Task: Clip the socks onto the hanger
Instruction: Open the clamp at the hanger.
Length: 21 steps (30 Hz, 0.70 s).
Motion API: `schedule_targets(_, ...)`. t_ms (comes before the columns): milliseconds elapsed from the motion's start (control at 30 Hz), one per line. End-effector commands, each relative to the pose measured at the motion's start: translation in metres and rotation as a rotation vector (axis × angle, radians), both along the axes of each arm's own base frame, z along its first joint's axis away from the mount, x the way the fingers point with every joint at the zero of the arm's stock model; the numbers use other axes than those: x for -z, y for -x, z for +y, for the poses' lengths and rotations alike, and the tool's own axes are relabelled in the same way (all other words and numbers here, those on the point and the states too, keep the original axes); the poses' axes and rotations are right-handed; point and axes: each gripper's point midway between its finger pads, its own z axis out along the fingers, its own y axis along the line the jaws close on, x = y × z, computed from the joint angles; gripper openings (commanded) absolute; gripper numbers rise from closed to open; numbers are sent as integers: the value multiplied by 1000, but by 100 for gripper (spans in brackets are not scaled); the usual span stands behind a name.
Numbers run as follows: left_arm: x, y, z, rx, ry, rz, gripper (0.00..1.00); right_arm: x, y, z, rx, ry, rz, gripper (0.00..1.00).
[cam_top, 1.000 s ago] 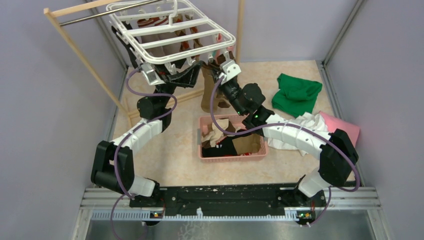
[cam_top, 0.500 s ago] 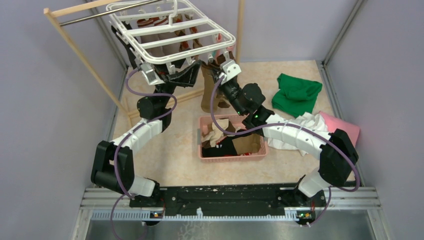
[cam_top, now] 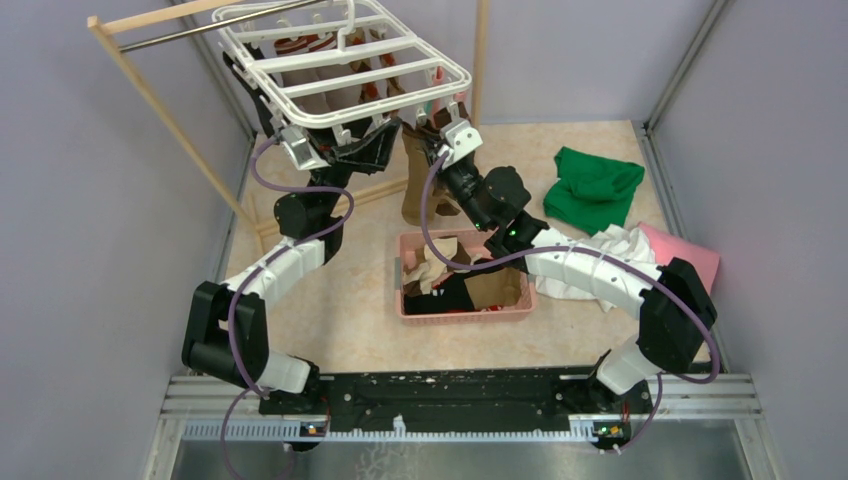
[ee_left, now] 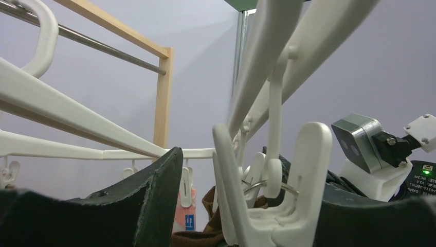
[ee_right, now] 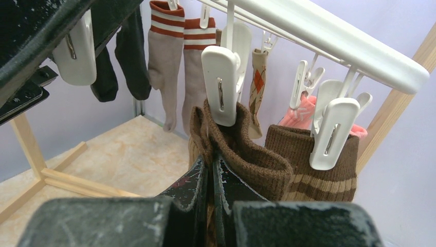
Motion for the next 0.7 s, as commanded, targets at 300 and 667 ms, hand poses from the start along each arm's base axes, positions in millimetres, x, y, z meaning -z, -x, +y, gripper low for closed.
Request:
schedule_targets(300,-55,71,23,7,124,-335,49,-25,1,-5,1,-61,-41,0)
schedule_targets(667,-57,74,25,16,138,-328,33,-28,3,-7,1,-67,-44,0)
